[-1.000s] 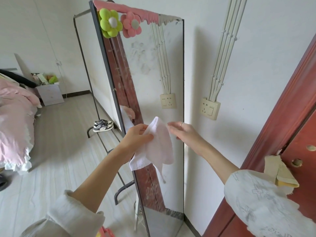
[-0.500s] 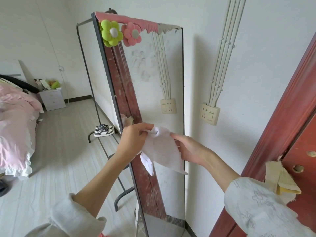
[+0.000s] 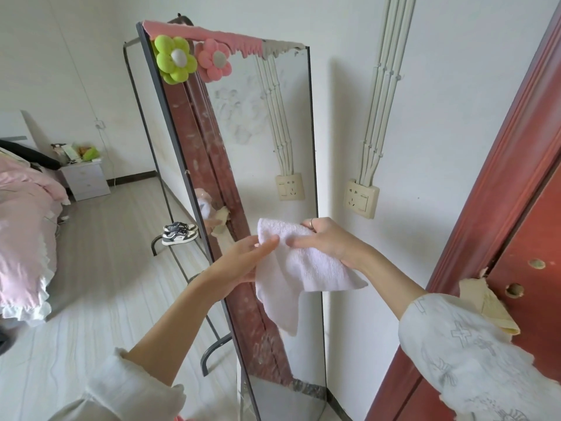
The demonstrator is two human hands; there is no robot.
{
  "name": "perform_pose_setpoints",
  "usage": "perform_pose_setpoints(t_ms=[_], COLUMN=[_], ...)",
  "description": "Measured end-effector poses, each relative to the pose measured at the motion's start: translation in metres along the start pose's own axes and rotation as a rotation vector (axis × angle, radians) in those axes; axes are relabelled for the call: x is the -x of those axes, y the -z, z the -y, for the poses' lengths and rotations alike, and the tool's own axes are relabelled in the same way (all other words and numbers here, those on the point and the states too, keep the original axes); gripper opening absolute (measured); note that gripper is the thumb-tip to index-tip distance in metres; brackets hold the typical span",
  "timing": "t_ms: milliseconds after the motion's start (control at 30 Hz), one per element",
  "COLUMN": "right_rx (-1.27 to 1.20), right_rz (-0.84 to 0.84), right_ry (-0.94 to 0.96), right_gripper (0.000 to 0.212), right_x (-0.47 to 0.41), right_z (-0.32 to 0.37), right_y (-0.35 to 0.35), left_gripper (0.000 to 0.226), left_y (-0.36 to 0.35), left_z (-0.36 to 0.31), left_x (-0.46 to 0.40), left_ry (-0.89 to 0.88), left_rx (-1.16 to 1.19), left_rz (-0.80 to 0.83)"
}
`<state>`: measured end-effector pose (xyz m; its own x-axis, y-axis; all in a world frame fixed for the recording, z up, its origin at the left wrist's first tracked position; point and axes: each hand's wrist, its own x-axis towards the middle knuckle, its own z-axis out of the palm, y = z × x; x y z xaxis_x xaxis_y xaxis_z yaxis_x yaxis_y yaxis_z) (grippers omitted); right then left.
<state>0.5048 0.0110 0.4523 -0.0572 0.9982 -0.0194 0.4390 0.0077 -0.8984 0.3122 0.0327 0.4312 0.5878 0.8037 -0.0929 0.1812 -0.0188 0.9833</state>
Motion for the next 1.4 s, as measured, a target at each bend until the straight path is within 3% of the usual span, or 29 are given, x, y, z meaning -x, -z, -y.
perform_pose_setpoints(t_ms=[133,200,300,433,500,600,700,800,900,967,1067,1167,1300,1400], right_rx=[0.142,0.124,0.034,0.191,0.332,0.456,0.357,0.229,0.059,0.088,0.059,-0.139,-0.56,-0.836], right_rz=[-0.021,-0.061,-0.13,-0.238,-0.272,-0.292,-0.213,-0.064,-0.159,-0.233,-0.056,0.041,0.056,0.13], right_ry=[0.045,0.053,0.059,0.203,0.303,0.325,0.279,0.237,0.198,0.225,0.213,0.075,-0.133,-0.158], right_gripper=[0.037,0.044,0.005,0.017,0.021,0.02,0.025,0.029,0.027,0.039,0.065,0.048,0.017,0.024], right_x=[0.002,0.007,0.014,0.021,0.021,0.019,0.021,0.025,0.027,0.024,0.019,0.014,0.009,0.007], right_z=[0.005,0.0,-0.005,-0.01,-0.015,-0.02,-0.017,-0.015,-0.017,-0.018,-0.016,-0.015,-0.019,-0.012], right_y=[0.007,0.011,0.008,-0.015,-0.027,-0.034,-0.037,-0.036,-0.028,-0.021,-0.017,-0.021,-0.021,-0.016], left_gripper=[0.024,0.025,0.037,0.023,0.018,0.022,0.028,0.03,0.023,0.02,0.02,0.02,0.009,0.014], left_y=[-0.003,-0.001,0.003,-0.006,-0.012,-0.019,-0.02,-0.016,-0.009,-0.006,-0.003,-0.003,-0.006,-0.014], left_z=[0.0,-0.003,-0.002,0.001,-0.002,-0.007,-0.009,-0.004,-0.001,-0.004,-0.014,-0.022,-0.034,-0.038], left_x=[-0.006,-0.005,-0.008,-0.009,-0.006,-0.001,0.002,-0.002,0.0,0.003,0.007,0.006,0.005,0.006], left_ry=[0.016,0.05,0.106,0.128,0.109,0.022,0.004,0.055,0.06,0.032,-0.022,-0.133,-0.406,-0.529], left_rx=[-0.065,-0.14,-0.102,0.036,0.091,0.159,0.244,0.271,0.299,0.318,0.292,0.175,-0.21,-0.371], left_rz=[-0.109,-0.163,-0.217,-0.246,-0.224,-0.001,0.066,-0.114,-0.233,-0.212,-0.129,-0.239,-0.476,-0.498])
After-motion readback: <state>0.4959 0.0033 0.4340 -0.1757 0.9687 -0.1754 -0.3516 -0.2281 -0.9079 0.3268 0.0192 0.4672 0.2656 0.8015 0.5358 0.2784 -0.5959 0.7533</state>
